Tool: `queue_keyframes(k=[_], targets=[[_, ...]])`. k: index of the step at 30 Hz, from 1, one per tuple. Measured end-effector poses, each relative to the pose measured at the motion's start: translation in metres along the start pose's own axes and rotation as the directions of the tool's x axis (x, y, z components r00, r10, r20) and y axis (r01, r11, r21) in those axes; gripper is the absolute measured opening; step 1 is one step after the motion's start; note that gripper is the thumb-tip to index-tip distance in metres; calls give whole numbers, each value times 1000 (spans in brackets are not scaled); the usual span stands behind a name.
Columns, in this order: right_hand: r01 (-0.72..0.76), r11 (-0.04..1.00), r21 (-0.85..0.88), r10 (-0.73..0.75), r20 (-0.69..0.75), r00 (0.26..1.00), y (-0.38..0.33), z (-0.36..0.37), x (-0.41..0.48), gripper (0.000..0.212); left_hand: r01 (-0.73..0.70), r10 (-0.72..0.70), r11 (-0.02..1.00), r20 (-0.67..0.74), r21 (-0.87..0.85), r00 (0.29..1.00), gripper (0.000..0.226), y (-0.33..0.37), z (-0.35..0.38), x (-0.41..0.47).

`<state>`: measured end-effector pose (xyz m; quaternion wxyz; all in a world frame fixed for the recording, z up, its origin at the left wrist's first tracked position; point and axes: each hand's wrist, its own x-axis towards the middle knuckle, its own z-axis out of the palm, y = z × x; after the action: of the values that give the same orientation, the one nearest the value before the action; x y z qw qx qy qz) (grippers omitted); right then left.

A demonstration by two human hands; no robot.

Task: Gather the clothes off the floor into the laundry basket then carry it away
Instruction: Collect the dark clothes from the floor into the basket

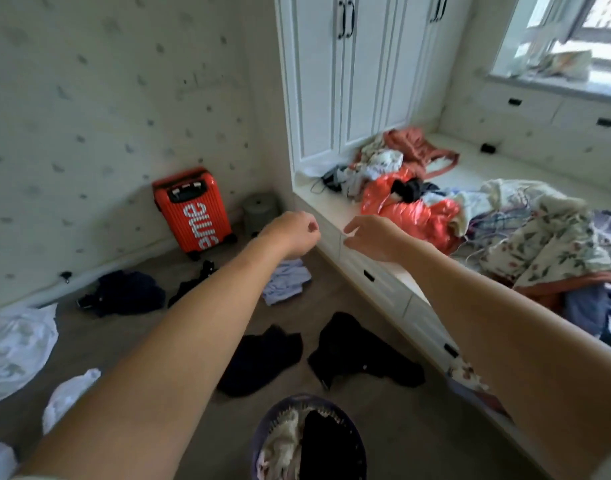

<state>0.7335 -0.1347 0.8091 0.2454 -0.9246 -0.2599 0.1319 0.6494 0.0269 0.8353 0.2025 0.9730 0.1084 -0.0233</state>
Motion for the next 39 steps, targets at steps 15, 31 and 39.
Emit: queue_keyframes(k=[15,31,39], targets=[[334,939,-84,-323,123,938,73,-127,79,33,231,-222,972,-143,50,964,27,124,-21,54],[427,904,-19,-413,219,884,25,-88,262,32,413,-416,909,-188,-57,889,25,-8,-47,187],[421,907,11,-398,354,846,13,-31,350,35,499,-516,856,-148,-139,844,23,-77,-18,245]])
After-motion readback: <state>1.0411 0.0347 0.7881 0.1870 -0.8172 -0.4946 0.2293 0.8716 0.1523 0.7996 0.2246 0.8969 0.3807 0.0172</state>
